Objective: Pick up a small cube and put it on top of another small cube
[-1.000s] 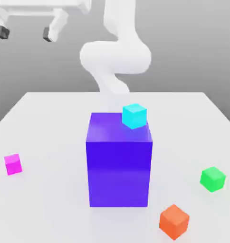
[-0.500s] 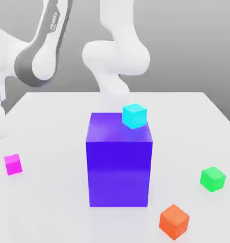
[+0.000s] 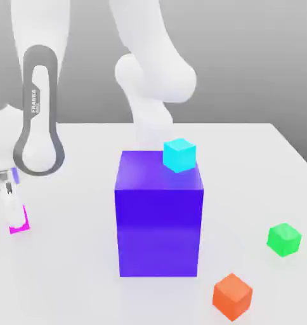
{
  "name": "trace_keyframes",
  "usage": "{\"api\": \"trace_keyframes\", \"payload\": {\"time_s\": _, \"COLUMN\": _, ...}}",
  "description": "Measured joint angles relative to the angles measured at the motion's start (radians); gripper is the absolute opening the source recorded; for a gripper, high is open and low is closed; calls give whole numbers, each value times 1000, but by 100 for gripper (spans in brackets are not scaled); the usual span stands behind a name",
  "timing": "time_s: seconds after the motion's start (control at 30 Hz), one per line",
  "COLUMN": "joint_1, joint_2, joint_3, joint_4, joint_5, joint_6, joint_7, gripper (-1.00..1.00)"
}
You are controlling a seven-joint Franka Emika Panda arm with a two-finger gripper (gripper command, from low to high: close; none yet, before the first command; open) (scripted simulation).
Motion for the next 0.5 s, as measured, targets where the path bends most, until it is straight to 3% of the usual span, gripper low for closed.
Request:
{"api": "trace_keyframes", "payload": {"time_s": 0.1, "joint_1": 42, "joint_2": -62, "joint_3": -53, "joint_4": -15, "joint_5": -47, "joint_6": -48, "joint_7": 37, "gripper": -100}}
{"api": "trace_keyframes", "payload": {"time_s": 0.23, "joint_1": 95, "joint_2": -198, "joint_3": -136, "joint_4": -44, "joint_5": -194, "joint_6": -150, "joint_7": 145, "gripper": -100}}
{"api": "trace_keyframes", "payload": {"time_s": 0.5, "joint_1": 302, "joint_2": -238, "joint_3": 55, "joint_4": -4, "joint_5": -272, "joint_6": -204, "joint_7": 168, "gripper": -100}}
